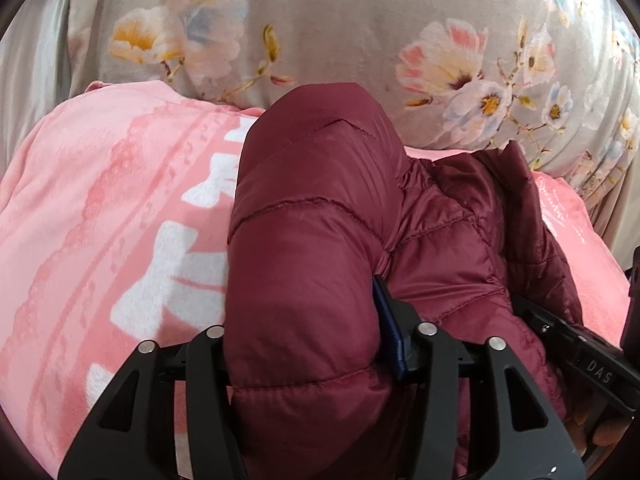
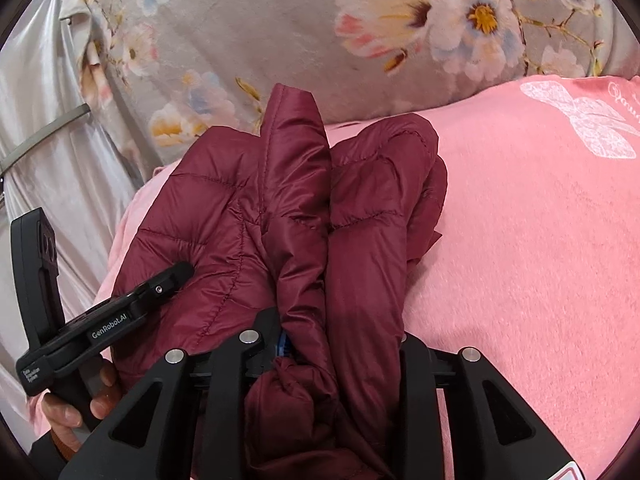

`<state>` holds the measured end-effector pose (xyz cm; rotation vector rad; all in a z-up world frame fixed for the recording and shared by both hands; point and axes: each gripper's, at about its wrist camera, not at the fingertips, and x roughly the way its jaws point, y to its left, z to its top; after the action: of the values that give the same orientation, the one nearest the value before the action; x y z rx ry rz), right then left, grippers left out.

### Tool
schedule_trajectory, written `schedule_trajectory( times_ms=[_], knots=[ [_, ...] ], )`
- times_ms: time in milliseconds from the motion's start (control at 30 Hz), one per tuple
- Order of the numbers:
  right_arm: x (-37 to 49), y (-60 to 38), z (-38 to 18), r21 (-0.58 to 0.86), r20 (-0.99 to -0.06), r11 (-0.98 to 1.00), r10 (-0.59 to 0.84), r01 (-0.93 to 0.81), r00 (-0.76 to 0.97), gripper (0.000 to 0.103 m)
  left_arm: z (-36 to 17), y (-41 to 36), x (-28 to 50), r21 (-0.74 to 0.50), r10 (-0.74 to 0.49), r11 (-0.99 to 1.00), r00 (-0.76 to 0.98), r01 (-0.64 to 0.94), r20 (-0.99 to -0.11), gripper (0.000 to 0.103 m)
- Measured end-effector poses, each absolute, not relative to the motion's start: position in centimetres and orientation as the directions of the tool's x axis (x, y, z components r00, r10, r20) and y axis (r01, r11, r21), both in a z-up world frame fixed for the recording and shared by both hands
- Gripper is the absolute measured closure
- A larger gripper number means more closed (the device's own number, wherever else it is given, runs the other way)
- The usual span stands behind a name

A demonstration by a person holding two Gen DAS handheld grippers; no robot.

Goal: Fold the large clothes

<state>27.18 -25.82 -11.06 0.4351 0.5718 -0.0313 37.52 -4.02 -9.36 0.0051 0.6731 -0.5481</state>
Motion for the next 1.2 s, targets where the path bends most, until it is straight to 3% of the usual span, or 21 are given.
schedule_trajectory(
  times_ms=[300,367,433,600,633,667,733,767,933,1200],
  knots=[
    [27.8,-26.0,-11.3,0.378,-0.585,0.903,0.061,0.205,0.809,0.056,-10.0,-4.4,37.5,-0.134,-0.425,0.886,0.663,0.443,-0.616,0.042],
    [27.3,-25.8,-10.9,0.330,-0.605,0.916,0.020,0.227,0.796,0.045,-9.8,-4.5,37.2,-0.090,-0.365,0.911,0.686,0.402,-0.629,0.022],
    [26.1,-25.6,-10.1,0.274,-0.612,0.932,-0.023,0.239,0.791,0.040,-9.3,-4.3,36.3,-0.021,-0.267,0.943,0.720,0.332,-0.640,0.013],
    [21.1,-26.1,-7.8,0.206,-0.603,0.928,-0.128,0.309,0.787,0.036,-7.2,-2.5,34.0,0.012,-0.193,0.962,0.710,0.273,-0.677,0.013],
    [20.2,-26.0,-7.2,0.205,-0.597,0.926,-0.139,0.318,0.790,0.041,-6.6,-2.3,33.5,0.035,-0.165,0.966,0.713,0.256,-0.682,0.013],
    [19.7,-25.6,-6.7,0.191,-0.591,0.928,-0.153,0.321,0.792,0.061,-6.3,-2.2,33.1,0.057,-0.139,0.969,0.716,0.242,-0.684,0.013],
    [19.4,-24.0,-5.5,0.127,-0.588,0.948,-0.166,0.293,0.792,0.088,-5.4,-2.5,32.2,0.105,-0.096,0.968,0.727,0.227,-0.680,0.013],
    [19.6,-23.0,-5.1,0.088,-0.589,0.957,-0.175,0.278,0.789,0.095,-5.0,-2.8,31.7,0.121,-0.084,0.967,0.732,0.224,-0.677,0.013],
    [21.7,-18.9,-5.7,-0.071,-0.597,0.974,-0.213,0.214,0.774,0.102,-5.2,-4.3,30.6,0.154,-0.064,0.962,0.735,0.225,-0.676,0.013],
    [23.3,-20.8,-10.5,-0.031,-0.667,0.965,-0.215,0.262,0.713,0.103,-9.7,-4.7,31.0,0.106,-0.073,0.972,0.696,0.211,-0.715,0.011]
  ],
)
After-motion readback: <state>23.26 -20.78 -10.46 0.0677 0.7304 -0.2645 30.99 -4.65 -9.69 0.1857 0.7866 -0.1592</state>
